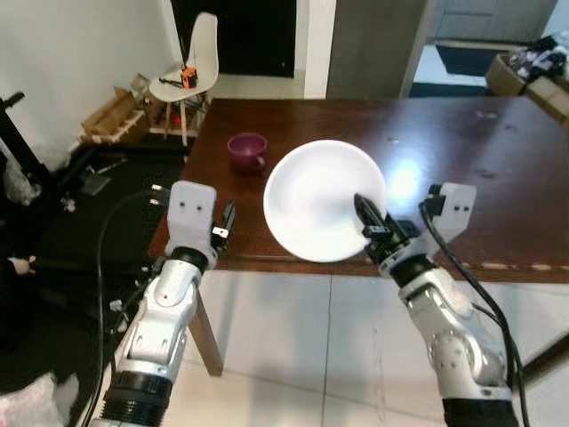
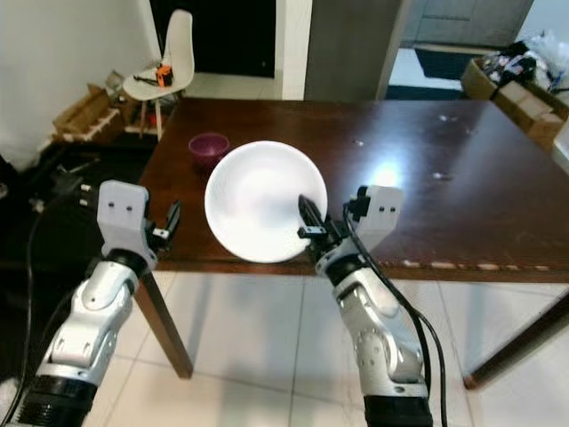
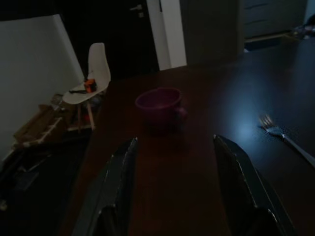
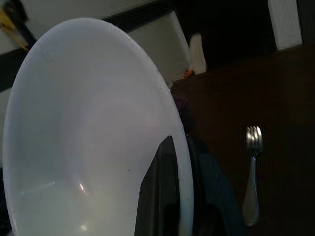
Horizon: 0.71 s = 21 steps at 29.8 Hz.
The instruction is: Setting the table
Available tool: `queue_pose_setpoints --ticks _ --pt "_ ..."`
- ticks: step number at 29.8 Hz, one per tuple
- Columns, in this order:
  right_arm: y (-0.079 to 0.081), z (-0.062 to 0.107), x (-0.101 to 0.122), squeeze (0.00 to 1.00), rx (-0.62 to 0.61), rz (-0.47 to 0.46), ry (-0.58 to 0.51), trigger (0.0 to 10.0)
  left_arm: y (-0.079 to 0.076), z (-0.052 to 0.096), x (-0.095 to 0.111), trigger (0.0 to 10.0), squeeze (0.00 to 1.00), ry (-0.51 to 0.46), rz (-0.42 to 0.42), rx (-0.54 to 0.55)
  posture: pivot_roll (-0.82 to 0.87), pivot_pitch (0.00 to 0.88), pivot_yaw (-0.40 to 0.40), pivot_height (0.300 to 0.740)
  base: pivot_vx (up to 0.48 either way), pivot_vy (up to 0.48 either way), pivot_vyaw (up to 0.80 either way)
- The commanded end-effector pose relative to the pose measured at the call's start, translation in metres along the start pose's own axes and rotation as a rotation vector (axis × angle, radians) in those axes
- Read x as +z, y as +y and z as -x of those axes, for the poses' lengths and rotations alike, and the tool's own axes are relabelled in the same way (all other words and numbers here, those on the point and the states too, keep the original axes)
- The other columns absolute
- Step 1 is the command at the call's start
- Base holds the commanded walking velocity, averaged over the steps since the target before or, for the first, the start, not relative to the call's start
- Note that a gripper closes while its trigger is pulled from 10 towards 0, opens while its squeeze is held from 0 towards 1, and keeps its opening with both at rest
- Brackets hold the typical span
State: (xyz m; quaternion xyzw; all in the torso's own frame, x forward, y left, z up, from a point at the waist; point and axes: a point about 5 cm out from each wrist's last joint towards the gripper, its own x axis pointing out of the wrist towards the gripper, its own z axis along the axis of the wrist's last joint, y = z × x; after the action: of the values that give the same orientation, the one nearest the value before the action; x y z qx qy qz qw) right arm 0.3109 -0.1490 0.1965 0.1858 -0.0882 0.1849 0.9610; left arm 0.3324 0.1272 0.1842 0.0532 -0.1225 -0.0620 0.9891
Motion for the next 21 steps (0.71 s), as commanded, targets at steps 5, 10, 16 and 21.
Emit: queue_pose_setpoints --ticks 5,10,16,21 --pt "0.0014 0.0001 -0.0021 0.00 0.015 0.005 0.020 10.0 0.0016 0.0017 -0.0011 10.0 0.07 0.006 -0.010 0.005 -0.10 0.000 0.108 0.740 0.480 0.000 0.00" --pt "0.0022 -0.0004 -0.0038 0.00 0.026 0.005 0.031 10.0 0.0018 0.0036 -0.0011 10.0 0.05 0.002 -0.022 0.000 -0.09 0.000 0.108 0.740 0.425 0.000 0.00" --pt "0.0029 0.0007 -0.0064 0.00 0.033 0.002 0.046 10.0 0.0008 0.0074 -0.0016 10.0 0.00 0.008 -0.010 -0.020 -0.09 0.000 0.111 0.740 0.139 0.000 0.00" --pt "0.0043 0.0034 -0.0113 0.00 0.049 0.003 0.079 10.0 0.0003 0.0091 0.0001 10.0 0.00 0.010 -0.004 -0.056 -0.09 0.000 0.111 0.740 0.000 0.000 0.00"
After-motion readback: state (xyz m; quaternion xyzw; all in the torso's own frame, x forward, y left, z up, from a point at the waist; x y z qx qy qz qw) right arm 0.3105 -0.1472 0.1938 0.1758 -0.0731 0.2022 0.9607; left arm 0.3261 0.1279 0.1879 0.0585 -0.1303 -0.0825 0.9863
